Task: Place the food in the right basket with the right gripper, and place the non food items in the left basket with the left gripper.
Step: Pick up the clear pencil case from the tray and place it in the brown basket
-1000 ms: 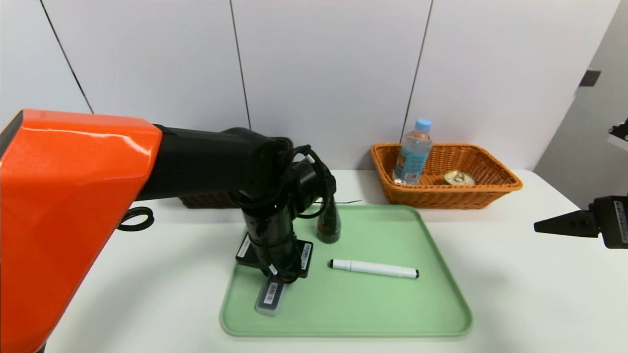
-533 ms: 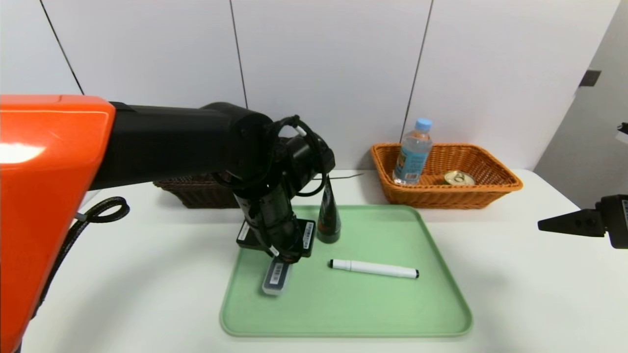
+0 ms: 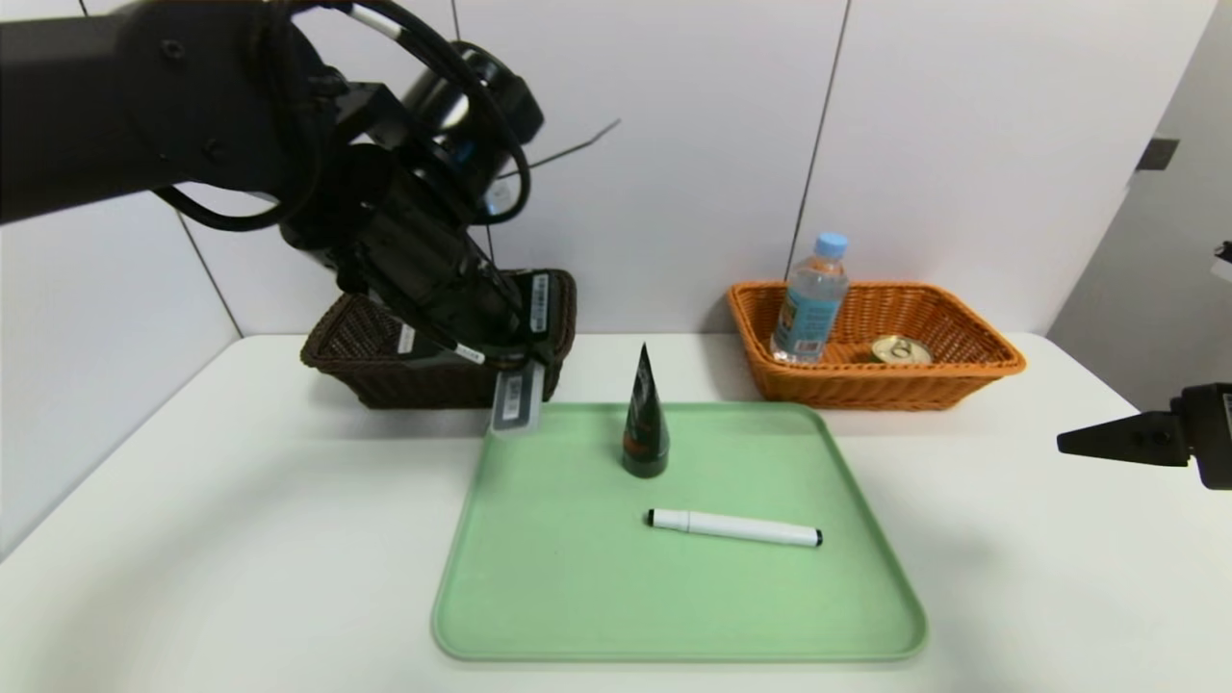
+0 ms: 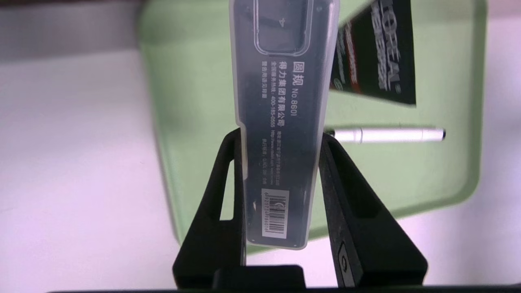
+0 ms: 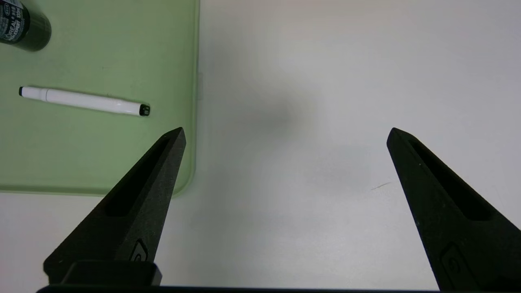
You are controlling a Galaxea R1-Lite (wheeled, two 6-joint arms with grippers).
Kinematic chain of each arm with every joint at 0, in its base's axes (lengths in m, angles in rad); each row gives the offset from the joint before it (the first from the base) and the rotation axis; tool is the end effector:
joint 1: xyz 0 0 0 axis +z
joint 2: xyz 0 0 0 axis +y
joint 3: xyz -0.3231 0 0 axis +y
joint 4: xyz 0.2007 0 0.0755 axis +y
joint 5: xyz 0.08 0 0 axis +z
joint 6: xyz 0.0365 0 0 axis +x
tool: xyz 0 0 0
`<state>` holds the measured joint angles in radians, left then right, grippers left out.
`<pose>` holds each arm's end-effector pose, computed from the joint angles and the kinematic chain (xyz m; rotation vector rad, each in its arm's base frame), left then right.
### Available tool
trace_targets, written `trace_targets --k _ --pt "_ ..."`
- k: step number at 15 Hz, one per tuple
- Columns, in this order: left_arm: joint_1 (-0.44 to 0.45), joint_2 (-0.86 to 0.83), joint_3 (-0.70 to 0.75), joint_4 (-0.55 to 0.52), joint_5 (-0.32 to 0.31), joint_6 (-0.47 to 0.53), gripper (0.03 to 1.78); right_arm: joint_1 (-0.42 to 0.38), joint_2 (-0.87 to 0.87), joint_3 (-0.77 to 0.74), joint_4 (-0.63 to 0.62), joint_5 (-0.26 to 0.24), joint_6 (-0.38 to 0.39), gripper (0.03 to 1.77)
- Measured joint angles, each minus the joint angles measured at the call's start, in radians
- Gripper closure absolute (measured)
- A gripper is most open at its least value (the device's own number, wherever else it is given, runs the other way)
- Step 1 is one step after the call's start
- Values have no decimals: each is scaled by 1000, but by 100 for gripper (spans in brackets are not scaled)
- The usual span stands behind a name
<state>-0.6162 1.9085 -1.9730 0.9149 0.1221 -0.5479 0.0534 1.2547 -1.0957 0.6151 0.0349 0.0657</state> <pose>0.3120 -0.2155 0.3058 -0.1986 0.8941 -0.2292 0.1926 0.0116 0.2684 0.0552 0.7767 0.0584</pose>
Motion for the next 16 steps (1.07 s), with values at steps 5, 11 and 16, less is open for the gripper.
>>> trace_targets --k 5,11,16 --pt "226 -14 -5 -177 -2 -52 125 12 0 4 0 0 4 9" --pt "354 132 -5 -373 1 -327 125 12 -13 20 3 -4 -3 9" --pt "394 248 -5 -408 7 -470 125 12 -45 57 4 -8 -5 9"
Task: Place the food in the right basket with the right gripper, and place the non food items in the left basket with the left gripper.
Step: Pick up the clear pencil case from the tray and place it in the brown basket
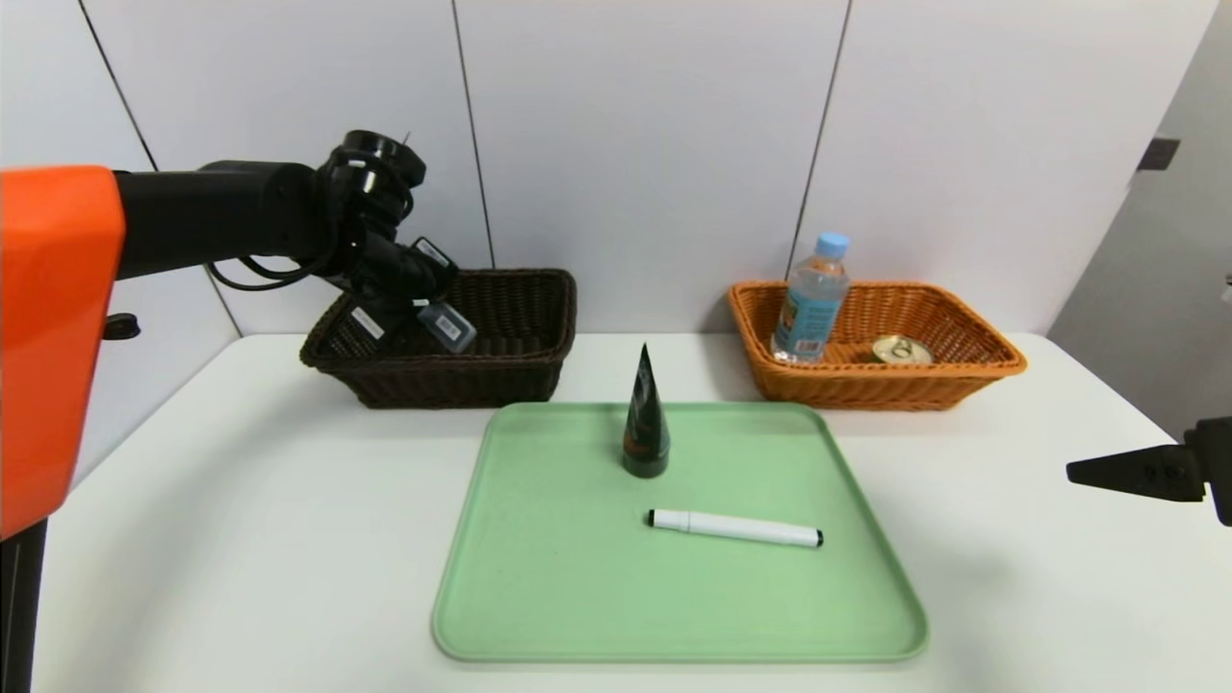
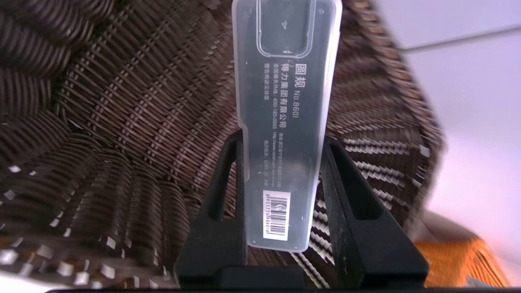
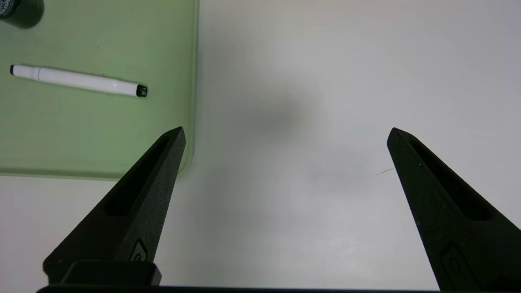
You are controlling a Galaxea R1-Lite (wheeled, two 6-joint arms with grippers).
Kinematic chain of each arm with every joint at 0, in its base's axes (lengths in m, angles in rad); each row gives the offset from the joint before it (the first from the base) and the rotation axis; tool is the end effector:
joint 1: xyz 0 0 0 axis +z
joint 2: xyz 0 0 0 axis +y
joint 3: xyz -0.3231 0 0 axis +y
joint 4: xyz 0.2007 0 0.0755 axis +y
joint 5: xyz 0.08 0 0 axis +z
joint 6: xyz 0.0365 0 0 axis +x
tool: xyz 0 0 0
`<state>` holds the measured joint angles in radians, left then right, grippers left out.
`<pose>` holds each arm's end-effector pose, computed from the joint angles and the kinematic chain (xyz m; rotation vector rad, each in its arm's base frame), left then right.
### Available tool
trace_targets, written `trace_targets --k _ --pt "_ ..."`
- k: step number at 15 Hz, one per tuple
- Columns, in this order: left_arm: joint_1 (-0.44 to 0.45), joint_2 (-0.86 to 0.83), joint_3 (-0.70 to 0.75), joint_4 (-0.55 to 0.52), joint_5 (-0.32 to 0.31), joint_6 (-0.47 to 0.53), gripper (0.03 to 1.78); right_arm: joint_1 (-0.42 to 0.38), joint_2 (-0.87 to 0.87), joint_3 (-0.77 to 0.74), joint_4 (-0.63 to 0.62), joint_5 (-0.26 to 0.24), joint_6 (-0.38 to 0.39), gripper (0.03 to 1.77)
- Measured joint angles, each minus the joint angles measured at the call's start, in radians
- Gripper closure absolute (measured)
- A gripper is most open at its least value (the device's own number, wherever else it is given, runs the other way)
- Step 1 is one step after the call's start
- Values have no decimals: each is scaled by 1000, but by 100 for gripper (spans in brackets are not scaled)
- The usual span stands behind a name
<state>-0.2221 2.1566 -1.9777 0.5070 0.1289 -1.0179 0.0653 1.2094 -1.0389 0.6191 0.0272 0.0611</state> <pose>0.4687 -0.1010 0.2342 -0.8575 0.6540 0.2591 0.1779 0.0126 0.2599 0.0428 0.7921 0.0635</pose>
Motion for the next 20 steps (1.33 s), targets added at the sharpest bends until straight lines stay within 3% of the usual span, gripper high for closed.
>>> trace_targets --k 4,16,20 --pt "21 42 0 -23 45 1 125 1 -12 18 -1 1 0 9" --pt "29 82 0 -42 48 7 125 0 -21 20 -1 0 -2 9" --pt "29 81 -1 -56 65 14 82 0 -32 20 2 -1 -10 9"
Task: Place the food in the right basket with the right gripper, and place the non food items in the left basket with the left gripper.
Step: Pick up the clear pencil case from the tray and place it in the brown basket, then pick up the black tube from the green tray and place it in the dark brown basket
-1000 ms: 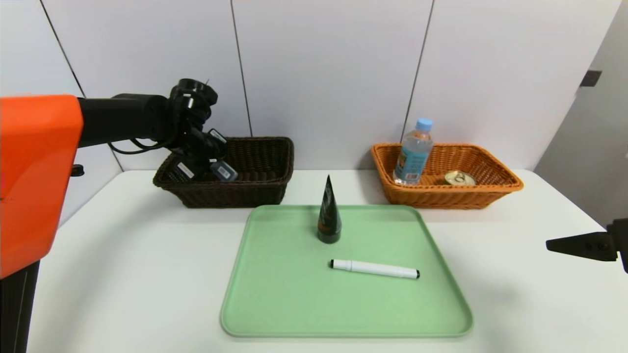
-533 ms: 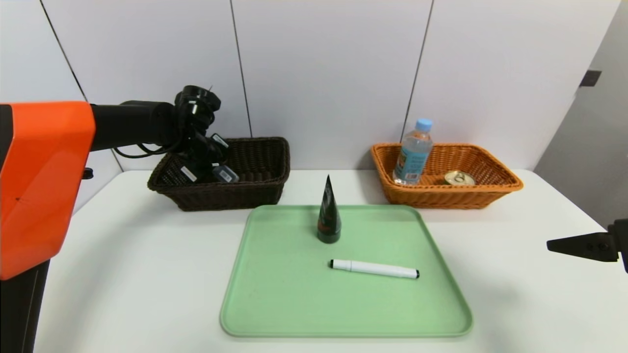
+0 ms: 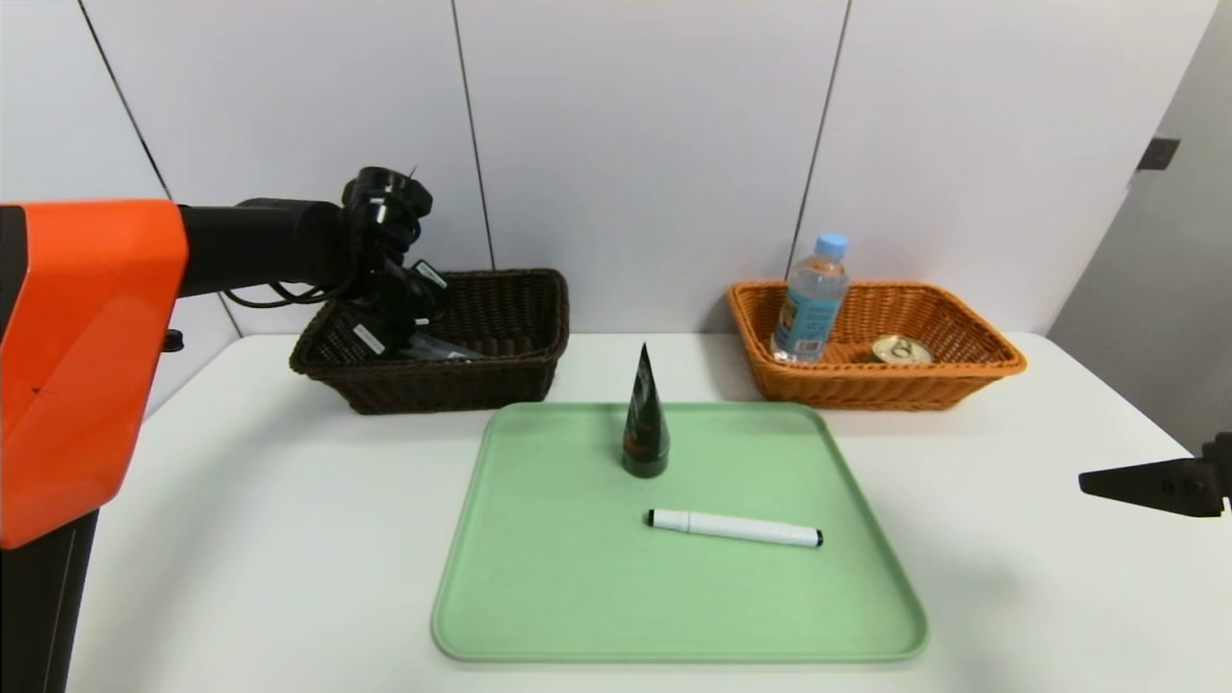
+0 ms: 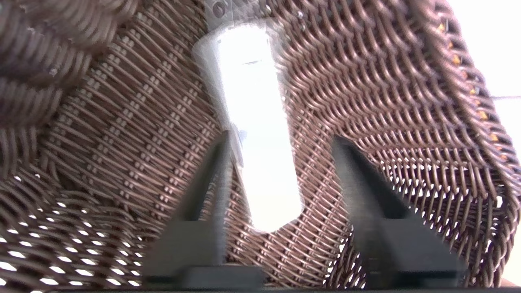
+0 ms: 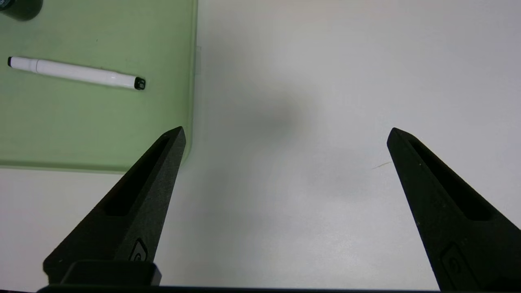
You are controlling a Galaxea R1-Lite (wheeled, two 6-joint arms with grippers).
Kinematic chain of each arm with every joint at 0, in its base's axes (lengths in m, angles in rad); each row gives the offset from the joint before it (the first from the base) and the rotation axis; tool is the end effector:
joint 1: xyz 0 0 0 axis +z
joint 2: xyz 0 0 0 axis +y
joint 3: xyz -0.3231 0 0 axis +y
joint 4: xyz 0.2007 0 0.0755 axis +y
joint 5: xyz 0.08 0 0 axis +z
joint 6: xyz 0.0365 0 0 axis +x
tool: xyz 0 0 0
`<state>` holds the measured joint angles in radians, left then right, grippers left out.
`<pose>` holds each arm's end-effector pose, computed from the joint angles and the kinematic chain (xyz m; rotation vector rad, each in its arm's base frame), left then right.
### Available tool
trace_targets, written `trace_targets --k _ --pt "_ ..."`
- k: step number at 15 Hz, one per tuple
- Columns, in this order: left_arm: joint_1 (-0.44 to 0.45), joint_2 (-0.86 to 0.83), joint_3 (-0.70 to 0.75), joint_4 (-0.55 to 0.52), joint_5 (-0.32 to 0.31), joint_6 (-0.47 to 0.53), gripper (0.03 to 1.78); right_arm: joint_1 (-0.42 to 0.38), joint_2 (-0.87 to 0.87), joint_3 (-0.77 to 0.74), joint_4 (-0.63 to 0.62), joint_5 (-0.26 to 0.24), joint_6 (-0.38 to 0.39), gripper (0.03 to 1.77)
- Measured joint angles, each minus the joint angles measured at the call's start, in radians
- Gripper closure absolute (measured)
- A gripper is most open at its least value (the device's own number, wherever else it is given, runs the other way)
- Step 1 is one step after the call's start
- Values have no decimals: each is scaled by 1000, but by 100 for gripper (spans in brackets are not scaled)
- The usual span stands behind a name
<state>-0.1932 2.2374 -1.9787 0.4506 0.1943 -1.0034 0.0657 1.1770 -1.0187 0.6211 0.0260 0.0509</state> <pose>0.4930 -0.0893 0.2001 -0.8252 0.6278 0.3456 0.1686 0.0120 0.2594 0.0328 0.7815 0.0671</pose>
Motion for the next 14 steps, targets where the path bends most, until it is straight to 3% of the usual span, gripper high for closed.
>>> trace_targets --k 5,9,12,14 --pt "-3 -36 0 -29 10 12 48 0 -14 4 3 -1 1 9" --pt "-81 -154 1 -66 33 163 33 0 -20 6 -6 -2 1 9" --pt "-202 -241 11 -71 143 334 26 -1 -33 6 -6 -2 3 9" --pt "-287 -294 68 -73 215 348 22 -8 -39 10 -6 -2 11 9"
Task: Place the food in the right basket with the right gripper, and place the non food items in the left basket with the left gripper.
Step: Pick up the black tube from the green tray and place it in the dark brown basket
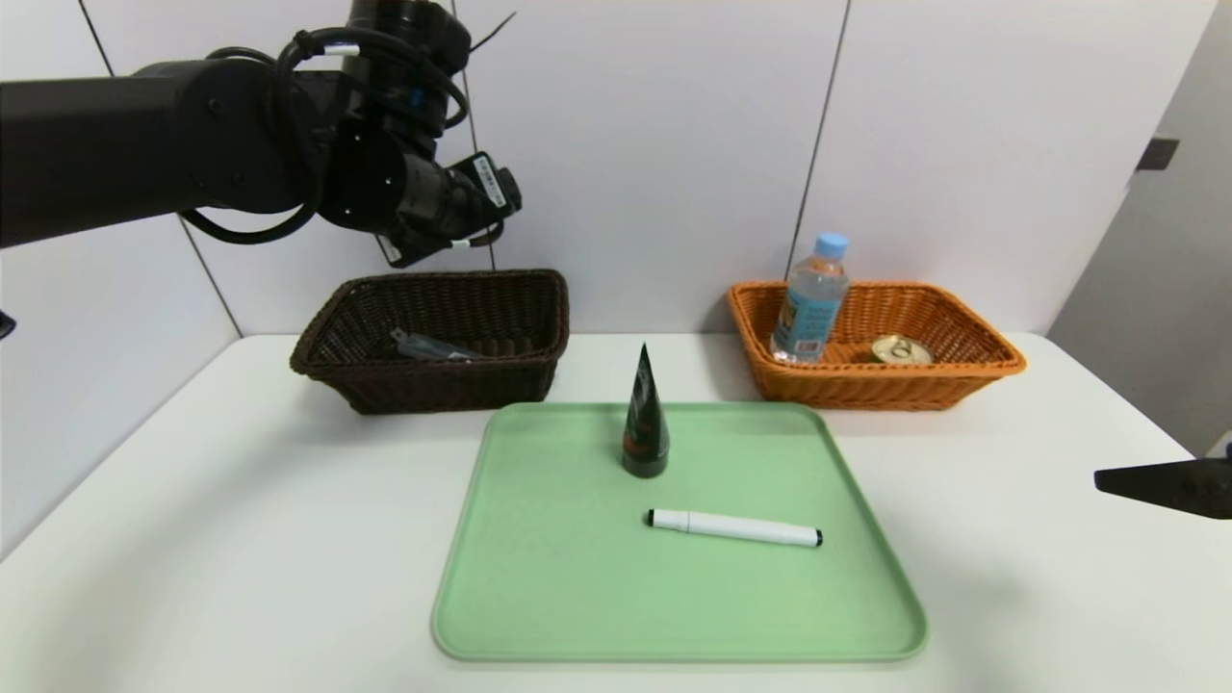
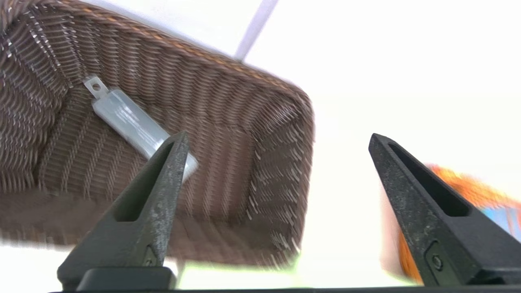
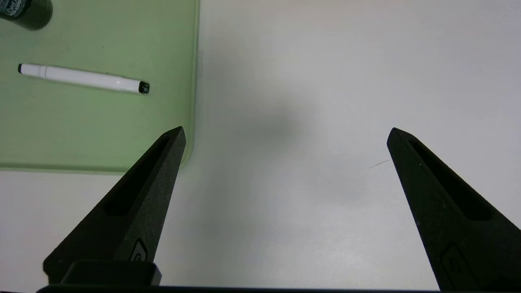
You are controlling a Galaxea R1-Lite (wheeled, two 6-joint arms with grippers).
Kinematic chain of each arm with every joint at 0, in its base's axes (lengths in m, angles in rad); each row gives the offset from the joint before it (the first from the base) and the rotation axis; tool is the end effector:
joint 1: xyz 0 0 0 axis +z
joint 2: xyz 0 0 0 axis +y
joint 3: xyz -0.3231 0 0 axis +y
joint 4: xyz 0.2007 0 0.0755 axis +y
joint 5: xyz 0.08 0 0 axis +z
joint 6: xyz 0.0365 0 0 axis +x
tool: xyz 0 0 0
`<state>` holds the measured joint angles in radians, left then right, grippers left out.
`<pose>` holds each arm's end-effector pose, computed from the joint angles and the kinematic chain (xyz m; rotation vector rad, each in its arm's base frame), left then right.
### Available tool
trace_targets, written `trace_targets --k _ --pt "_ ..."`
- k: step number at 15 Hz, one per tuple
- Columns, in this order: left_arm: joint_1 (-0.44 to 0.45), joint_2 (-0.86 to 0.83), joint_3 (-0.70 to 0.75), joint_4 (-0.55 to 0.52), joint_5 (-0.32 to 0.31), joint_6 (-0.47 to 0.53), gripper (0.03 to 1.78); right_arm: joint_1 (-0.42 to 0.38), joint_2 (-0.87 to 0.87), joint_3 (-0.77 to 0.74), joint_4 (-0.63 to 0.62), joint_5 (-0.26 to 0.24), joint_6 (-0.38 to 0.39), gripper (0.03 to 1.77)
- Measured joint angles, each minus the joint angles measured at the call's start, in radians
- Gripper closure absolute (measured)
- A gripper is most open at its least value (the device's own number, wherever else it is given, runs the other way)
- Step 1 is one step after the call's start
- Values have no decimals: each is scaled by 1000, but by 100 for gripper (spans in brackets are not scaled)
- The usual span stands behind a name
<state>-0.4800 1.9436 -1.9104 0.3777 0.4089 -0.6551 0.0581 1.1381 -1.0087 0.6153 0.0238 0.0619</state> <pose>0.3835 -0.1833 0.3244 -0.4706 0.3769 0.0534 0.1586 0.0101 0.2633 0.0462 0.7469 0.0550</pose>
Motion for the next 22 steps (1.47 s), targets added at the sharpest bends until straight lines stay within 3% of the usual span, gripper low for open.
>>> trace_targets --k 4,10,15,19,22 --pt "-143 -89 285 -133 89 -1 18 -9 -10 15 0 3 -1 9" --pt "-372 -175 735 -535 282 113 14 -10 -3 35 -1 7 -6 9" --pt "-459 -160 927 -831 305 243 13 -10 11 43 -2 7 -5 9" --pt "-465 -44 945 -1085 333 383 73 -10 20 64 -41 4 -1 9" --pt "-466 -13 943 -1112 335 413 104 -18 27 101 -122 4 -4 9"
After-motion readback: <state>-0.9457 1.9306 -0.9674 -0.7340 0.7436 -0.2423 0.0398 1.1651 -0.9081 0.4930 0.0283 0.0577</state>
